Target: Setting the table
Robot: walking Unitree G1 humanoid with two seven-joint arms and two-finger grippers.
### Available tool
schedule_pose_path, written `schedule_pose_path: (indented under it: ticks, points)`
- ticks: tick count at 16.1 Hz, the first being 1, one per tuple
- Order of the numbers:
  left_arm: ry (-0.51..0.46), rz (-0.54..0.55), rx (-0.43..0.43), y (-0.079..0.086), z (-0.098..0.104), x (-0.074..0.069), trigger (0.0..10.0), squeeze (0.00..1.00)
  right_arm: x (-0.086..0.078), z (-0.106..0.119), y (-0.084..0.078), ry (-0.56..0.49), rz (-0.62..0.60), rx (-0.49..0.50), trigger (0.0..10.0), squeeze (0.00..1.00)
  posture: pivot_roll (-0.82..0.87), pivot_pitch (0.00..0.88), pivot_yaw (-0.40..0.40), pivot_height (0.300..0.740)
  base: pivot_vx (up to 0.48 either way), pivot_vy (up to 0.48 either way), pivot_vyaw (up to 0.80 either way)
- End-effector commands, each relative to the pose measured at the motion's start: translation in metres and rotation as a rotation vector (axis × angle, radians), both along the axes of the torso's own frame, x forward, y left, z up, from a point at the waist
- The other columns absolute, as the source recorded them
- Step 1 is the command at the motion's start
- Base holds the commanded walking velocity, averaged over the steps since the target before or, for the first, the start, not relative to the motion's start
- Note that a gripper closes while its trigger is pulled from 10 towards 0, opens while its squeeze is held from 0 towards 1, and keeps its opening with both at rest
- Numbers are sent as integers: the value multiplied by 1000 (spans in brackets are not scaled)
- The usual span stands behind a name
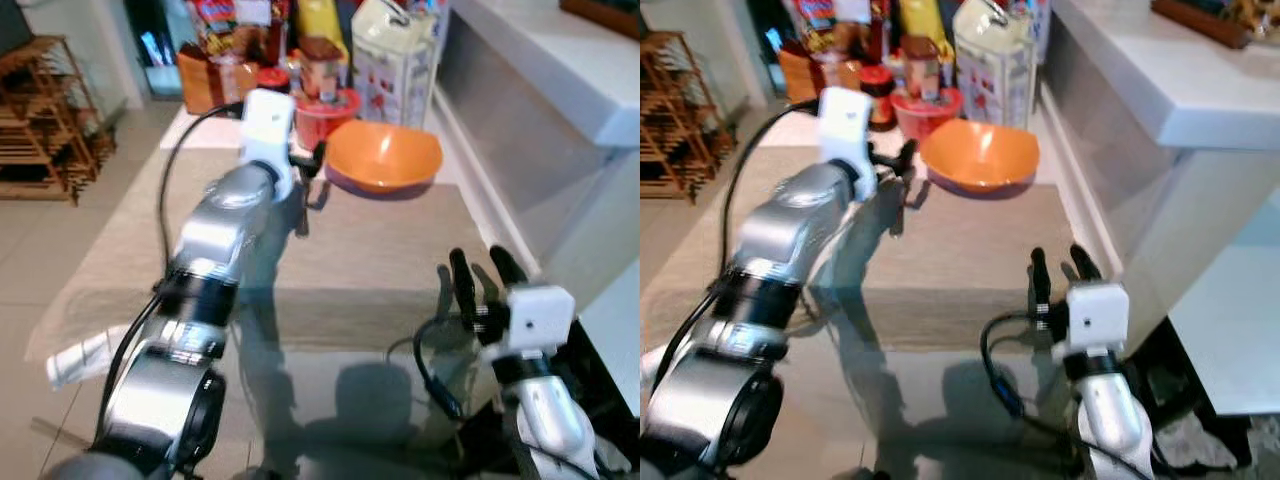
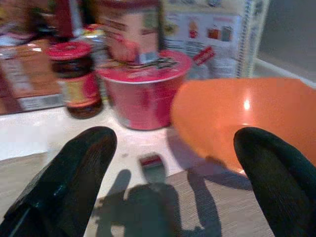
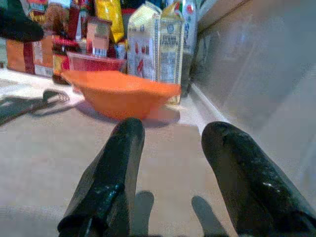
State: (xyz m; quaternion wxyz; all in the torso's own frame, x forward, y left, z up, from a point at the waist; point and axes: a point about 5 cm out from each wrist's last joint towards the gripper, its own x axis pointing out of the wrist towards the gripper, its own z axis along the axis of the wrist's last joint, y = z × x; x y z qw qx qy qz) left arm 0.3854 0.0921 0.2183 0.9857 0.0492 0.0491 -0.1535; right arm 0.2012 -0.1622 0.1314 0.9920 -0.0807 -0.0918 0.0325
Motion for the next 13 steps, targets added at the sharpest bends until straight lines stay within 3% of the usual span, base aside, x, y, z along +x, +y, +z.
schedule_pose_path:
  ticks: [1, 2, 4, 7, 13]
  points:
    - [-9, 2, 26, -4, 3, 5, 10000, 0, -3, 4, -1, -7, -13, -12, 10000, 0, -181, 65, 35, 740, 0, 0, 0]
    - [12, 11, 54, -5, -2, 9, 10000, 0, -10, 4, -4, 5, -24, -17, 10000, 0, -209, 76, 41, 740, 0, 0, 0]
    - [84, 109, 112, 8, -16, 18, 10000, 0, -27, 4, -13, 35, -52, -36, 10000, 0, -243, 89, 37, 740, 0, 0, 0]
    - [111, 149, 128, 10, -21, 22, 10000, 0, -39, 4, -21, 71, -63, -61, 10000, 0, -272, 101, 21, 740, 0, 0, 0]
    - [61, 169, 83, 3, -12, 27, 10000, 0, -43, 7, -25, 90, -64, -80, 10000, 0, -272, 87, 15, 740, 0, 0, 0]
